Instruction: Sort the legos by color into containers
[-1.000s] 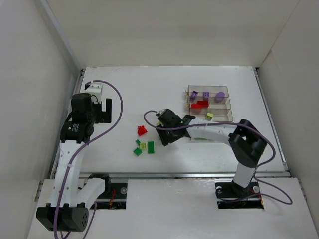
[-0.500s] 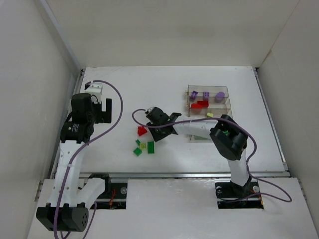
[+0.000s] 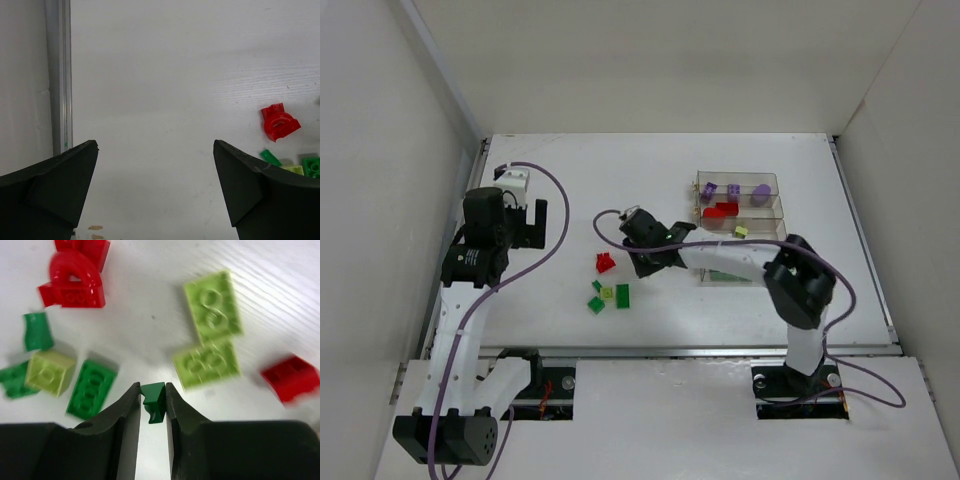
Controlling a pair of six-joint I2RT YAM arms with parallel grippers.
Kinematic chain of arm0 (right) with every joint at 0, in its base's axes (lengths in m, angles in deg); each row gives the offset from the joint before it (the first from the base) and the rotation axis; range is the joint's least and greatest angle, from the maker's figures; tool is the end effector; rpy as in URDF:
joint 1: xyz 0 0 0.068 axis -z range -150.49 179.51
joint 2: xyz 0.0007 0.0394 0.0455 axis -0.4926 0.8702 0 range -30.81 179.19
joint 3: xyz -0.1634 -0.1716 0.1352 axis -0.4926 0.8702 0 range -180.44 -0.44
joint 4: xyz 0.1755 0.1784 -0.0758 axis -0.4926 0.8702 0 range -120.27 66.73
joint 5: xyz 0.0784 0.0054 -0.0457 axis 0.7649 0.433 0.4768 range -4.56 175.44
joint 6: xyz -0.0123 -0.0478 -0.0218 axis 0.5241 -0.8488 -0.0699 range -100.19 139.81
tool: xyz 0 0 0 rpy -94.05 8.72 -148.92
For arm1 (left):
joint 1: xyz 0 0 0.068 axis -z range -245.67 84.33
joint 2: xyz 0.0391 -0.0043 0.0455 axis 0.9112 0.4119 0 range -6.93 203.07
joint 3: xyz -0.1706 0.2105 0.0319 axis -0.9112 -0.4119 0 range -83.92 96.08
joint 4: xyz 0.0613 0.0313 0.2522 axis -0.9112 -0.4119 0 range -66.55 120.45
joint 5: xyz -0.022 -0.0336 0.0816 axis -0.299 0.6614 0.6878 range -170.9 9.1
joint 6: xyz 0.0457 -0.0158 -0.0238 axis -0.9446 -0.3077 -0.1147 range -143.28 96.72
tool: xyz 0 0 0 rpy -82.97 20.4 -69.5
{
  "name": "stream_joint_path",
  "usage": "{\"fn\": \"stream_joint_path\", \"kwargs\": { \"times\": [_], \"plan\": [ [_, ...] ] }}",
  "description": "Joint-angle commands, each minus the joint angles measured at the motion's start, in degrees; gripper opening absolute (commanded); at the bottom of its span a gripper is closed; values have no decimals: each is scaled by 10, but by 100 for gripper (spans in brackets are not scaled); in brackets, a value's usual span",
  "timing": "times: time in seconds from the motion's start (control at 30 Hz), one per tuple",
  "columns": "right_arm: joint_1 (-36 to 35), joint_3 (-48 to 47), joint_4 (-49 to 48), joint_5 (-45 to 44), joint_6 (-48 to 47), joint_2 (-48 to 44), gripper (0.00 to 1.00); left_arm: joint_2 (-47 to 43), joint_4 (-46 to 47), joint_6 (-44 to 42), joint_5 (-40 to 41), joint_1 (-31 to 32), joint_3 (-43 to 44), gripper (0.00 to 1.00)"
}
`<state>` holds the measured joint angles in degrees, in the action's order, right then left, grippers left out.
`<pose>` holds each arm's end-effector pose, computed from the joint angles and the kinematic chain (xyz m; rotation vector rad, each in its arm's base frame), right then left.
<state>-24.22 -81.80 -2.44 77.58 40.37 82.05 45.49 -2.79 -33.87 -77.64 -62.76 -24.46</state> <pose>0.2516 0.3346 0.1859 -0.7005 2.5243 0.2902 0.1930 -0.0078 0.3639 0.2029 2.0201 0.1423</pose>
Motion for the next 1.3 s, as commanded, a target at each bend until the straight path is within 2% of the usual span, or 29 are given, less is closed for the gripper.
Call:
{"fn": "stream_joint_path", "kwargs": {
  "times": [0.0,0.07,0.2,0.4,0.5,0.63,0.7,0.77,0.8,0.83,0.87,0.97,1.07,1.27],
  "plan": [
    [23,11,6,-59,45,-149,0,-8,17,-44,-46,2,-8,100],
    [57,50,31,-66,73,-218,0,-8,17,-76,-66,8,-15,100],
    [149,137,95,-95,85,-285,0,14,4,-148,-98,32,-15,97],
    [269,248,100,-106,78,-357,0,161,-50,-171,-60,146,37,94],
    [319,254,92,-85,70,-362,0,211,-45,-171,-79,179,37,97],
    [337,241,86,-71,53,-321,1,259,-25,-165,-79,214,32,99],
    [337,233,86,-66,47,-295,5,279,-3,-159,-74,221,24,99],
    [337,220,93,-66,41,-275,17,291,6,-159,-69,228,24,99],
    [337,219,93,-59,41,-275,26,297,17,-153,-69,234,24,99],
    [337,219,93,-59,41,-269,40,308,22,-153,-69,234,18,99],
    [337,219,93,-59,41,-269,64,313,28,-153,-63,240,18,99],
    [337,213,99,-59,36,-269,91,341,39,-153,-58,240,18,99],
    [337,193,110,-65,36,-286,100,369,45,-153,-58,240,18,98],
    [326,140,139,-77,19,-293,100,412,65,-153,-77,240,30,95]
  ]
}}
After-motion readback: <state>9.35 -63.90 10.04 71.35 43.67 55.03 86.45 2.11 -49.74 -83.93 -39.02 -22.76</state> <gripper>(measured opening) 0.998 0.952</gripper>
